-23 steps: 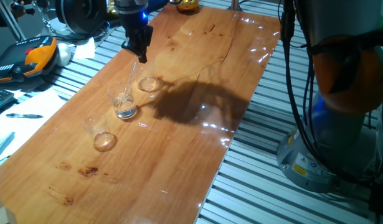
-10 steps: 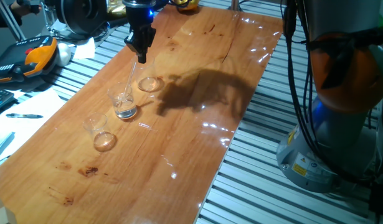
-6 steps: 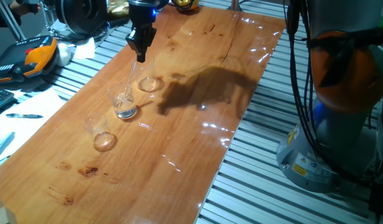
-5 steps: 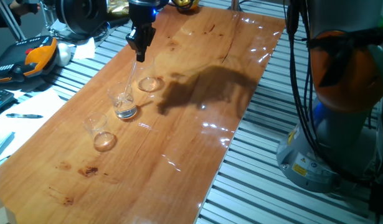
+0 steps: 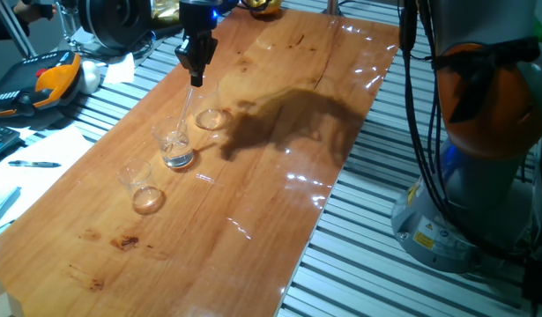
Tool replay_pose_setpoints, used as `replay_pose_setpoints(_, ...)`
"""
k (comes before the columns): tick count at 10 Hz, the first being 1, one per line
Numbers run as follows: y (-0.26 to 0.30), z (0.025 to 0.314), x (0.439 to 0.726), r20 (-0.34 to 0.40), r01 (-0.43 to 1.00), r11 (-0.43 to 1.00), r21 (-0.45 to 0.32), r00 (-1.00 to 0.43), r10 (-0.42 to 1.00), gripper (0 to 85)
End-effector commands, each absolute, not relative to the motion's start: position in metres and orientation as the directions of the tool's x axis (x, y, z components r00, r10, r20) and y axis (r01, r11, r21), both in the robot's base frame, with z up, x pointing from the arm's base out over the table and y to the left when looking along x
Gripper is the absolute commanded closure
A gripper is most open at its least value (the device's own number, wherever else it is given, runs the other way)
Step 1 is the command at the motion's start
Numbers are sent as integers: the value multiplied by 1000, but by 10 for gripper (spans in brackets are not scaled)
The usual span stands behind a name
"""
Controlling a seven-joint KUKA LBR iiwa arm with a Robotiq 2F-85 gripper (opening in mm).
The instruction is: Stir the beaker with a glass rod
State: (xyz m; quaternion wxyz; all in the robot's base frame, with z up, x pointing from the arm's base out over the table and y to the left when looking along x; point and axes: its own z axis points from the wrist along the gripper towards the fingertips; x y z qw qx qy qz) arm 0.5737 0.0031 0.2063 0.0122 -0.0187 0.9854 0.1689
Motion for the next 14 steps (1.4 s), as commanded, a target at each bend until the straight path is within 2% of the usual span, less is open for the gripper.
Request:
replay_pose_setpoints(1,2,205,575,-33,-50,944,327,-999,-41,850)
replay_pose_setpoints(7,-2,203,580,-32,-53,940,337,-998,-45,850)
replay_pose_setpoints(8,-1,204,579,-44,-44,947,319,-999,-32,680)
replay_pose_setpoints(9,-1,205,578,-56,-27,948,317,-998,-10,340)
replay_pose_setpoints(10,-2,205,578,-63,-16,949,314,-998,4,340)
replay_pose_setpoints(11,-2,205,578,-66,-13,949,316,-998,8,170)
replay_pose_setpoints(14,-1,203,578,-76,-4,939,344,-997,23,170)
